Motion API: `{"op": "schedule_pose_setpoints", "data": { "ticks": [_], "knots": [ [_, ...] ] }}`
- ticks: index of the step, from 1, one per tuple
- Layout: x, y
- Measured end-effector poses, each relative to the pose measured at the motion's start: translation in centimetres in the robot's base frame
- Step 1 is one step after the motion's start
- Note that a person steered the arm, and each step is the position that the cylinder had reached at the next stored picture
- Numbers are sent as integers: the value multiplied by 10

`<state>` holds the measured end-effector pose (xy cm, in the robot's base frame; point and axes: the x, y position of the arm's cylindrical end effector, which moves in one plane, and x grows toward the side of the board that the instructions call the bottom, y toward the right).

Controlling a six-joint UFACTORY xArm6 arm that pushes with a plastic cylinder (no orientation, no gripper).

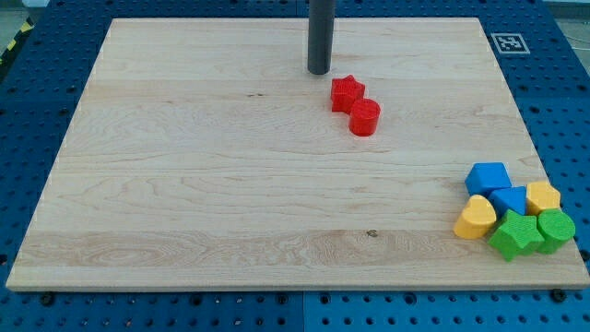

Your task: Push both the red blocks to the group of blocks

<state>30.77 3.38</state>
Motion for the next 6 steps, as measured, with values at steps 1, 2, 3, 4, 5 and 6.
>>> {"op": "schedule_pose_setpoints", "data": {
  "ticks": [1, 2, 3, 4, 5, 6],
  "knots": [
    [19, 2],
    [44, 2],
    [61, 7],
    [75, 10],
    [89, 12],
    [104, 19]
  ]
}}
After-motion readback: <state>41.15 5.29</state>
